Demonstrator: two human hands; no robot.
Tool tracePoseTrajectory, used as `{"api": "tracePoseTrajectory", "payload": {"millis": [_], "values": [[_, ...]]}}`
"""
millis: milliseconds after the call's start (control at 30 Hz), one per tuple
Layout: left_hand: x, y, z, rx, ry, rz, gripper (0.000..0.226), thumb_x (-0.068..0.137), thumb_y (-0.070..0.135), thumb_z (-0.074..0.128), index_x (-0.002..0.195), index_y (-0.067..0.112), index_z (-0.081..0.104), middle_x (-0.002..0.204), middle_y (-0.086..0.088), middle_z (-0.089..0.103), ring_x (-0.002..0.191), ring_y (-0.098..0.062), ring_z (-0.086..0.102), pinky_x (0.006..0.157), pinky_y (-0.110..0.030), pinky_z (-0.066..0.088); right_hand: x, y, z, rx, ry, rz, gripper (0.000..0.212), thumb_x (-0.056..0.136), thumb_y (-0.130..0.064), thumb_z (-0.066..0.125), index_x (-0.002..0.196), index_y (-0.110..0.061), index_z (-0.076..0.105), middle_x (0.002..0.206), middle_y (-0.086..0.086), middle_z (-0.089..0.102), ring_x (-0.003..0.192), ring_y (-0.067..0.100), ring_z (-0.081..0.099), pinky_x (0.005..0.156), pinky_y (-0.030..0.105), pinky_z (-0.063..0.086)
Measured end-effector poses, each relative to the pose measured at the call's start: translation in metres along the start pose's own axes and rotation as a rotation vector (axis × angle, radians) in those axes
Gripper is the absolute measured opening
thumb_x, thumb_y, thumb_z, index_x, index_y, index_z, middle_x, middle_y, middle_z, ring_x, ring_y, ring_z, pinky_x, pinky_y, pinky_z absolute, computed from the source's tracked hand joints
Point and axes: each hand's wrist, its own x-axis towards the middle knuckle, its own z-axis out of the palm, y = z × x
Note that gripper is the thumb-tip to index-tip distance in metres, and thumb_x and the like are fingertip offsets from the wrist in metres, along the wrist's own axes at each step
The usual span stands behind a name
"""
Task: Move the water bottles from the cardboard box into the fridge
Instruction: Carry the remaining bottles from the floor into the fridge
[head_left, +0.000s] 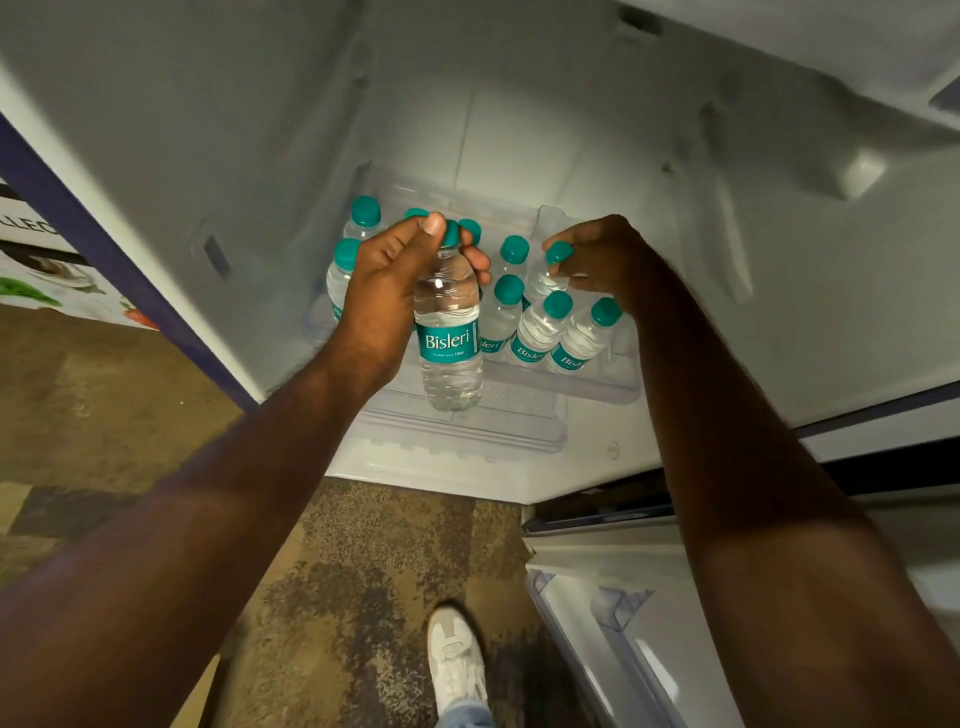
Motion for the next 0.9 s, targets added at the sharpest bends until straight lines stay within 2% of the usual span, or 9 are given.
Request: {"api": "tracePoseTrajectory", "payload": {"millis": [67, 167, 300, 400, 467, 533, 733, 800, 900], "values": [[0.003, 0.002, 0.003, -0.030, -0.028, -0.003, 0.031, 0.102, 0.035, 0.044, 0.104, 0.012, 0.064, 0.094, -0.006, 0.074, 0.091, -0.026, 0.071, 0.095, -0.048, 0.056, -0.007, -0.002, 0.000, 0.179, -0.001, 0.040, 0.045, 0.088, -0.006, 0.073, 0.132, -0.012, 0.064, 0.136, 0.007, 0.059, 0.126, 0.028, 0.057, 0.105, 0.033, 0.049], [0.008, 0.008, 0.010, -0.054, -0.063, -0.023, 0.034, 0.098, 0.039, 0.045, 0.105, 0.012, 0.064, 0.095, -0.005, 0.074, 0.099, -0.030, 0.071, 0.100, -0.050, 0.054, -0.026, -0.016, 0.001, 0.325, 0.134, 0.014, 0.057, 0.087, -0.015, 0.076, 0.140, -0.018, 0.055, 0.146, 0.004, 0.053, 0.133, 0.022, 0.051, 0.095, 0.021, 0.042], [0.017, 0.020, 0.024, -0.069, -0.094, 0.006, 0.036, 0.099, 0.039, 0.042, 0.106, 0.011, 0.063, 0.106, -0.011, 0.072, 0.111, -0.033, 0.069, 0.101, -0.044, 0.054, -0.074, -0.039, -0.001, 0.459, 0.361, -0.162, 0.042, 0.097, -0.031, 0.064, 0.136, -0.018, 0.058, 0.137, 0.002, 0.061, 0.118, 0.010, 0.060, 0.090, 0.008, 0.045], [0.028, 0.031, 0.036, 0.005, -0.015, 0.072, 0.033, 0.100, 0.037, 0.047, 0.104, 0.011, 0.066, 0.100, -0.007, 0.073, 0.097, -0.023, 0.071, 0.089, -0.038, 0.057, -0.111, -0.053, -0.002, 0.645, 0.198, -0.249, 0.040, 0.097, -0.036, 0.063, 0.133, -0.019, 0.060, 0.121, 0.000, 0.070, 0.104, 0.011, 0.070, 0.090, 0.028, 0.059], [0.034, 0.036, 0.043, 0.066, 0.028, 0.097, 0.033, 0.097, 0.039, 0.051, 0.103, 0.012, 0.069, 0.100, -0.006, 0.074, 0.096, -0.022, 0.072, 0.090, -0.039, 0.058, -0.122, -0.057, 0.001, 0.611, 0.134, -0.289, 0.045, 0.094, -0.034, 0.068, 0.136, -0.021, 0.058, 0.121, -0.002, 0.071, 0.102, 0.009, 0.070, 0.084, 0.022, 0.059], [0.040, 0.040, 0.050, 0.087, 0.034, 0.127, 0.035, 0.094, 0.040, 0.054, 0.105, 0.011, 0.070, 0.105, -0.006, 0.073, 0.096, -0.022, 0.072, 0.091, -0.043, 0.058, -0.125, -0.057, 0.005, 0.575, 0.178, -0.295, 0.048, 0.089, -0.031, 0.075, 0.133, -0.020, 0.060, 0.114, -0.006, 0.072, 0.097, 0.003, 0.070, 0.079, 0.014, 0.055], [0.053, 0.044, 0.071, 0.133, -0.101, 0.180, 0.040, 0.097, 0.037, 0.050, 0.117, 0.007, 0.068, 0.110, -0.001, 0.072, 0.103, -0.018, 0.070, 0.099, -0.046, 0.056, -0.114, -0.047, -0.002, 0.510, 0.333, -0.320, 0.040, 0.083, -0.034, 0.079, 0.118, -0.021, 0.065, 0.107, -0.010, 0.073, 0.093, 0.003, 0.069, 0.077, 0.013, 0.054], [0.056, 0.044, 0.081, 0.171, -0.139, 0.221, 0.041, 0.101, 0.032, 0.049, 0.125, 0.003, 0.065, 0.121, -0.004, 0.071, 0.111, -0.017, 0.069, 0.101, -0.041, 0.055, -0.111, -0.043, -0.006, 0.488, 0.441, -0.322, 0.039, 0.080, -0.037, 0.081, 0.112, -0.021, 0.066, 0.100, -0.011, 0.072, 0.086, 0.002, 0.068, 0.075, 0.016, 0.055], [0.056, 0.038, 0.088, 0.392, -0.197, 0.333, 0.045, 0.104, 0.031, 0.049, 0.143, 0.009, 0.054, 0.145, -0.007, 0.057, 0.132, -0.015, 0.056, 0.110, -0.033, 0.046, -0.109, -0.034, -0.009, 0.474, 0.690, -0.301, 0.039, 0.075, -0.040, 0.081, 0.103, -0.026, 0.058, 0.093, -0.017, 0.066, 0.079, -0.005, 0.063, 0.068, 0.006, 0.046]]}}
